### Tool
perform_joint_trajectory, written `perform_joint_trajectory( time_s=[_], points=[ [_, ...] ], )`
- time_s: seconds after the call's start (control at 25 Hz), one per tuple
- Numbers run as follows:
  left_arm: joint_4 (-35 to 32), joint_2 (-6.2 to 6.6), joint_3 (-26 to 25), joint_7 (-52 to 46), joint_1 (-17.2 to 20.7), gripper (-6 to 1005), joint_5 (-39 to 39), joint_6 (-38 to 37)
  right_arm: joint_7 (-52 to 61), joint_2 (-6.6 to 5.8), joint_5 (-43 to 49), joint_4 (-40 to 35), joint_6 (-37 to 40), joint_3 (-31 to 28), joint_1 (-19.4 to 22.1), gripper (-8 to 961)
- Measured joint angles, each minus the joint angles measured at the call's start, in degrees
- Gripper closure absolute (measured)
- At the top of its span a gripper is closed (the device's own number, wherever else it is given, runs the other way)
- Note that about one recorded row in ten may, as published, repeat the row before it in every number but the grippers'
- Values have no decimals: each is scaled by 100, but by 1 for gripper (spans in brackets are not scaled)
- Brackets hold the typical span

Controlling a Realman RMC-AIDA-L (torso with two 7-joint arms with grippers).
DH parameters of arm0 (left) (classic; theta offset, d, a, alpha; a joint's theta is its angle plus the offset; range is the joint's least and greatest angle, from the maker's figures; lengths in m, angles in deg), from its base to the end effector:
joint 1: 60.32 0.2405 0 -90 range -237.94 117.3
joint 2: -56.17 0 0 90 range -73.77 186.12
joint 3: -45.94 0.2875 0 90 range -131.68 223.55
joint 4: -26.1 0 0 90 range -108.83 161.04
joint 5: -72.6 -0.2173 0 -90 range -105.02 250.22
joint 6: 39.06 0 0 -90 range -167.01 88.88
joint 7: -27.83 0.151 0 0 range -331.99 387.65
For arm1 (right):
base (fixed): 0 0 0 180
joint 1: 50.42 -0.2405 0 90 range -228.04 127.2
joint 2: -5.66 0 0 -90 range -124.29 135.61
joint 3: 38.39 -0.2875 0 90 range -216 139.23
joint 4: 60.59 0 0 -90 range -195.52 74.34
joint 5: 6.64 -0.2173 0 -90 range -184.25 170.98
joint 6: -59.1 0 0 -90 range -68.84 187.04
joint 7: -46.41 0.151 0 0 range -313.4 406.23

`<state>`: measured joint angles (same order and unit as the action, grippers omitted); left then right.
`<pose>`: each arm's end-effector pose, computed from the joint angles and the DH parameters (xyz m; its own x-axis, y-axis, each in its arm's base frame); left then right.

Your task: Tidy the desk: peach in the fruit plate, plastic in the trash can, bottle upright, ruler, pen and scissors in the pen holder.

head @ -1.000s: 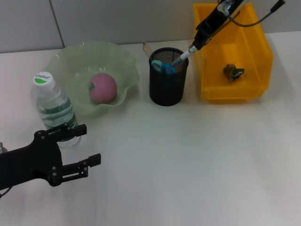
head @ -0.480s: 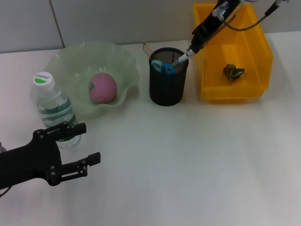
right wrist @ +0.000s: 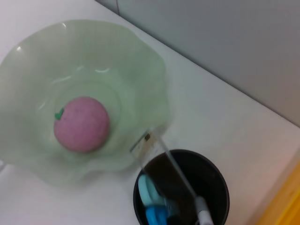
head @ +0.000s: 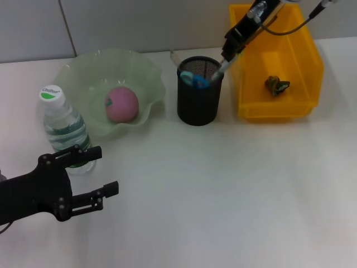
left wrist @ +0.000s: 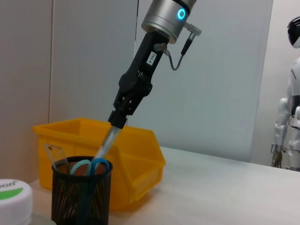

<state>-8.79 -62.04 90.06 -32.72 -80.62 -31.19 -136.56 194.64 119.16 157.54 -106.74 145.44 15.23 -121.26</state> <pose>-0.3138 0.2895 -0.0179 0.7857 0.1378 0.6031 0.3117 -0.9303 -0.1935 0.0948 0.5022 0.0255 0.7034 -0.6980 0.1346 -0.5390 -0.6471 -0.5392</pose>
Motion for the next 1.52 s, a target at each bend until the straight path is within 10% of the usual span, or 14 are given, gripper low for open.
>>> perform_joint_trajectory(
  time_s=[0.44, 0.84, 1.2, 1.52],
  points=[
    [-6, 11, 0, 23, 0, 193, 18, -55, 100, 108, -27, -10, -305, 8, 13, 601],
    [-9, 6, 2, 12, -7, 193, 16, -108, -22, 549, -502, -1392, -581, 45, 938, 278],
    [75, -2, 6, -32, -11, 193, 10, -167, -1915, 550, -4536, -2473, -974, 507, 3198, 235],
    [285, -8, 2, -78, -59, 193, 7, -180, -4888, 551, -7131, -990, 17, 438, 4482, 211]
  ],
)
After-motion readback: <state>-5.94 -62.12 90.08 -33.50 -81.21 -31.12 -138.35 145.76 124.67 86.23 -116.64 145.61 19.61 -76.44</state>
